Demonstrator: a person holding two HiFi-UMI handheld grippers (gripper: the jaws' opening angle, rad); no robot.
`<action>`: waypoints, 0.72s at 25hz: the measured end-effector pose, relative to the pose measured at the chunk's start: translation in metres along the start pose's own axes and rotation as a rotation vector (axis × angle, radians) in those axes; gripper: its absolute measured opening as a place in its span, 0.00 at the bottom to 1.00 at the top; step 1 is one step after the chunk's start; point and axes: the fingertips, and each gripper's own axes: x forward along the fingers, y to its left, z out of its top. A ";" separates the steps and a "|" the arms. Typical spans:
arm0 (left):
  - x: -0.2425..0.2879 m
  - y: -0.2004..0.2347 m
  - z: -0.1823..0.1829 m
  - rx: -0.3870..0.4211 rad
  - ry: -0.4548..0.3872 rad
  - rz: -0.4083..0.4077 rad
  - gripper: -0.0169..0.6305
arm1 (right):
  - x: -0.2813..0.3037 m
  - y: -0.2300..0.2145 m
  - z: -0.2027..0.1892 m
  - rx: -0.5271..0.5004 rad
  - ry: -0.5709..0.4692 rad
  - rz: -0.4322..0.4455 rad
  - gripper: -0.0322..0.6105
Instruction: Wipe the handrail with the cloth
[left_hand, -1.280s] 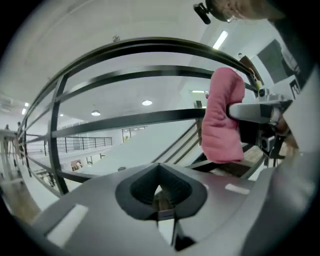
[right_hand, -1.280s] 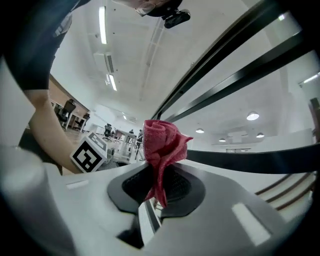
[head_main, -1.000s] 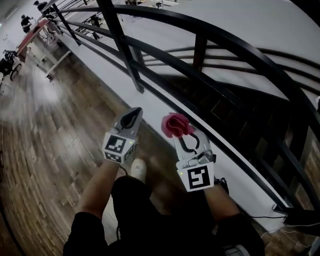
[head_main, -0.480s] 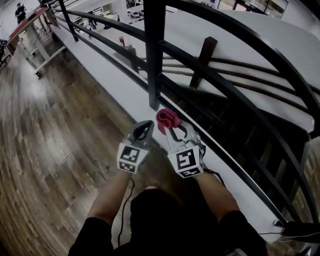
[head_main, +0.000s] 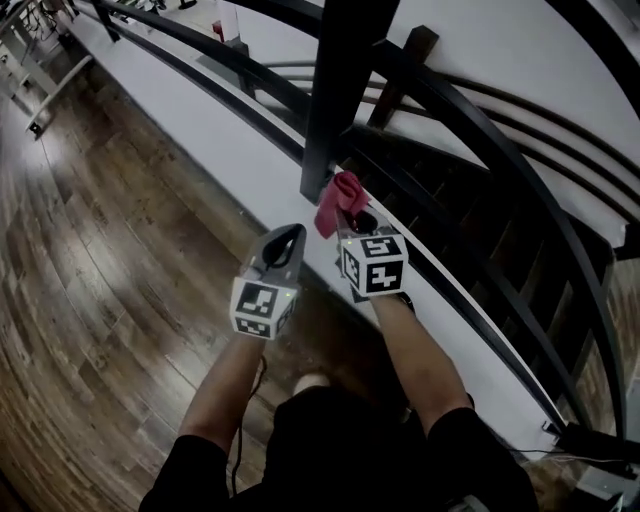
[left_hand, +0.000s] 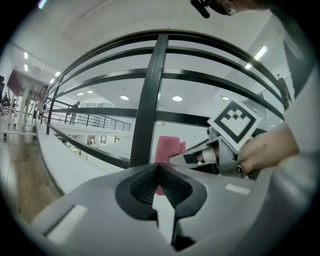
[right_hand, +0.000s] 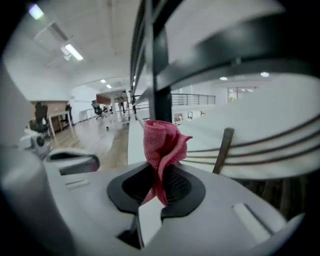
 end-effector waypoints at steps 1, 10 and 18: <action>0.002 0.002 -0.003 -0.012 0.003 -0.001 0.03 | 0.008 -0.006 0.002 0.064 0.015 -0.005 0.12; 0.011 0.004 -0.016 -0.098 0.012 -0.012 0.03 | 0.049 -0.031 0.016 -0.157 0.110 -0.179 0.12; 0.016 -0.005 -0.022 -0.084 0.027 -0.020 0.03 | 0.047 -0.027 0.013 -0.382 0.163 -0.210 0.12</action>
